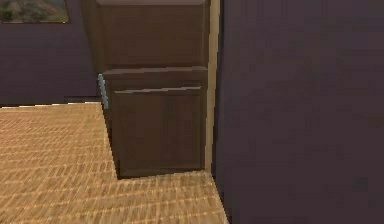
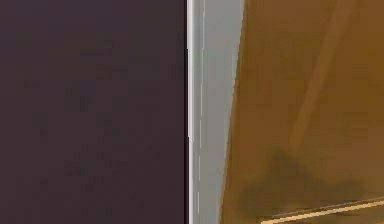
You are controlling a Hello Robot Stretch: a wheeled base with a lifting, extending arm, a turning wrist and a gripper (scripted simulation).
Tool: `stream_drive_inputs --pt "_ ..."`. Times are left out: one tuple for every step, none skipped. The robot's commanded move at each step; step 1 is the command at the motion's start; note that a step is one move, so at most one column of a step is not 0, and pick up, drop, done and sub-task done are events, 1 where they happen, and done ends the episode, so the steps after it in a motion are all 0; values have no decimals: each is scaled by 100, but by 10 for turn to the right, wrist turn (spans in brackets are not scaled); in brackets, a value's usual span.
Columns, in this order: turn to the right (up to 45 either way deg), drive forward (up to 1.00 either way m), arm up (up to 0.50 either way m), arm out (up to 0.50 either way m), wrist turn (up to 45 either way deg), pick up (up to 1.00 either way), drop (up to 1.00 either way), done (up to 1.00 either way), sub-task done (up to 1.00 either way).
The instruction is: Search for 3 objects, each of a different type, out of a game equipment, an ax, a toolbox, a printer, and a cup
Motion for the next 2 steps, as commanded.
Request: stream_drive_inputs --pt "-450 0 0 0 0 0 0 0 0" --pt "-30 0 0 0 0 0 0 0 0"
